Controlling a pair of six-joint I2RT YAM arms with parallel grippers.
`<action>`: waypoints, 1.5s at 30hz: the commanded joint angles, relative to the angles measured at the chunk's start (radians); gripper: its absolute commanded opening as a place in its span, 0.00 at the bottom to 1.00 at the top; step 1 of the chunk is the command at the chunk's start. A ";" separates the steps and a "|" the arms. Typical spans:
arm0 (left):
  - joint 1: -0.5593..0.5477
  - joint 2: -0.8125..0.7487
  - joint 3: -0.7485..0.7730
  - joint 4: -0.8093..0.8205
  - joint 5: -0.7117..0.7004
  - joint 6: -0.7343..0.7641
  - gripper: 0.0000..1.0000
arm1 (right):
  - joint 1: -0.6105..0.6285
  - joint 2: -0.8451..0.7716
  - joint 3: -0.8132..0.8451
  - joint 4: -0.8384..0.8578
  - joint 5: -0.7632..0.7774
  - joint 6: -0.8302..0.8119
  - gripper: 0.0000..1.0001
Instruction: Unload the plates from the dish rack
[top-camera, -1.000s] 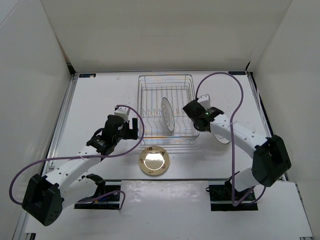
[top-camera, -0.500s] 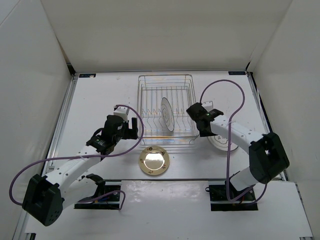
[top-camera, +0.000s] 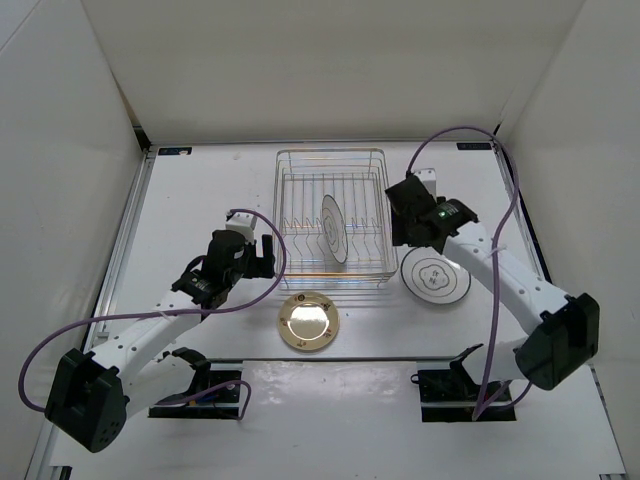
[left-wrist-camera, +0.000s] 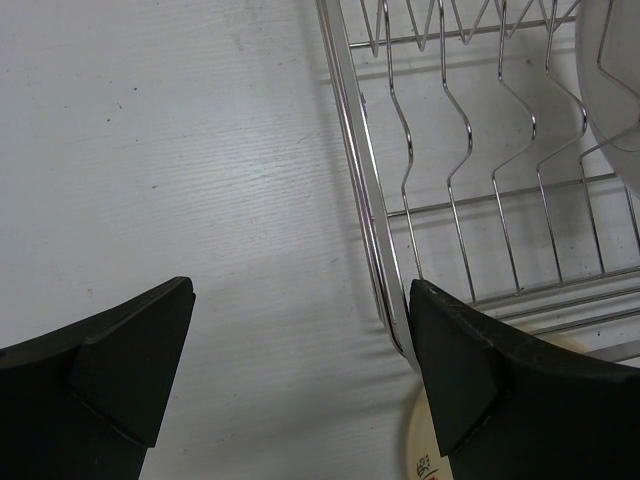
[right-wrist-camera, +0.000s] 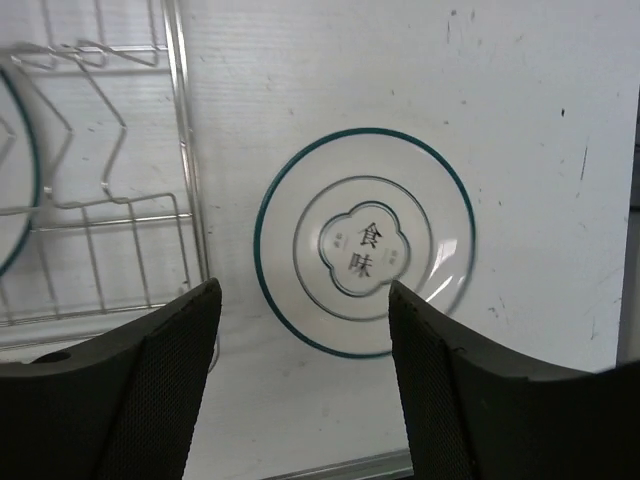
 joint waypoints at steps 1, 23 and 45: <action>0.011 -0.001 0.027 -0.019 0.004 -0.003 0.99 | 0.002 -0.058 0.092 -0.035 -0.051 -0.037 0.71; 0.022 0.007 0.027 -0.019 0.021 -0.010 0.99 | 0.224 0.181 0.392 0.131 -0.417 -0.292 0.76; 0.028 0.001 0.021 -0.018 0.027 -0.009 0.99 | 0.300 0.554 0.690 0.054 -0.102 -0.240 0.67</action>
